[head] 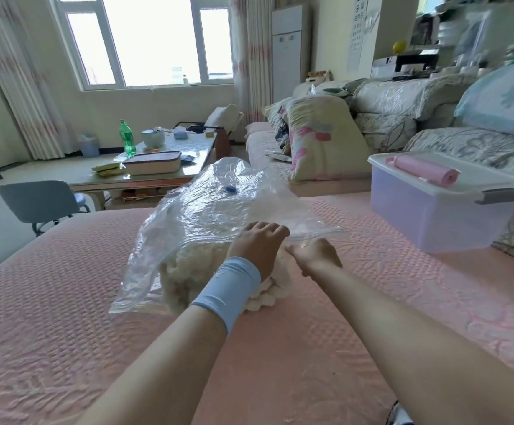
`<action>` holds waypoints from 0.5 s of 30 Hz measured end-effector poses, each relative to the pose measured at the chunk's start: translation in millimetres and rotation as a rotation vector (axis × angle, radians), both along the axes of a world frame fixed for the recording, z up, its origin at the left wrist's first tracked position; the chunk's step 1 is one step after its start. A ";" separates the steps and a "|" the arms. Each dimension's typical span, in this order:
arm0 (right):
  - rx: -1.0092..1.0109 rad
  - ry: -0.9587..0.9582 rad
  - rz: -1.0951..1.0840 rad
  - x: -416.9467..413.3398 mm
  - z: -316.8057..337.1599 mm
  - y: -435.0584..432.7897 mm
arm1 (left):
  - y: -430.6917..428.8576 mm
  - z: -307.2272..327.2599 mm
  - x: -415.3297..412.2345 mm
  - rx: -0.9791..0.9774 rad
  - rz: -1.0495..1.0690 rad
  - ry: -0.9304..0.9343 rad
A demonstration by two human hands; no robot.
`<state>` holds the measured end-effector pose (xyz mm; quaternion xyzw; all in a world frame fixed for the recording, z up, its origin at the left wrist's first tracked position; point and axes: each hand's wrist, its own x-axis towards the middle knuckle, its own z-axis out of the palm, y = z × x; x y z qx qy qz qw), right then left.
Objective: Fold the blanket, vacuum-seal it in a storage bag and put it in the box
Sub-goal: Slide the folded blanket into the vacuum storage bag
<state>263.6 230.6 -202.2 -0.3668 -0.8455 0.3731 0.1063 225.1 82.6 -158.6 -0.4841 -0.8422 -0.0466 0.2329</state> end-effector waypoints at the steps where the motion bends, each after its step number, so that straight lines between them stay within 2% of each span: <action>1: 0.009 0.002 -0.047 -3.6 -3.1 2.0 | 8.4 -1.4 -2.8 -0.001 0.026 -0.022; 5: -0.020 0.112 -0.139 -5.0 -13.6 15.2 | 36.1 -5.1 -6.1 -0.021 0.086 -0.065; 10: 0.015 0.248 0.035 -1.7 -8.6 21.2 | 50.9 -3.7 -17.3 -0.129 0.210 -0.001; 13: 0.039 0.230 0.055 7.9 -8.3 29.5 | 51.0 7.3 -24.1 -0.093 0.273 0.004; 15: 0.037 0.142 0.040 15.7 -7.4 37.8 | 49.6 17.2 -25.0 -0.014 0.291 -0.002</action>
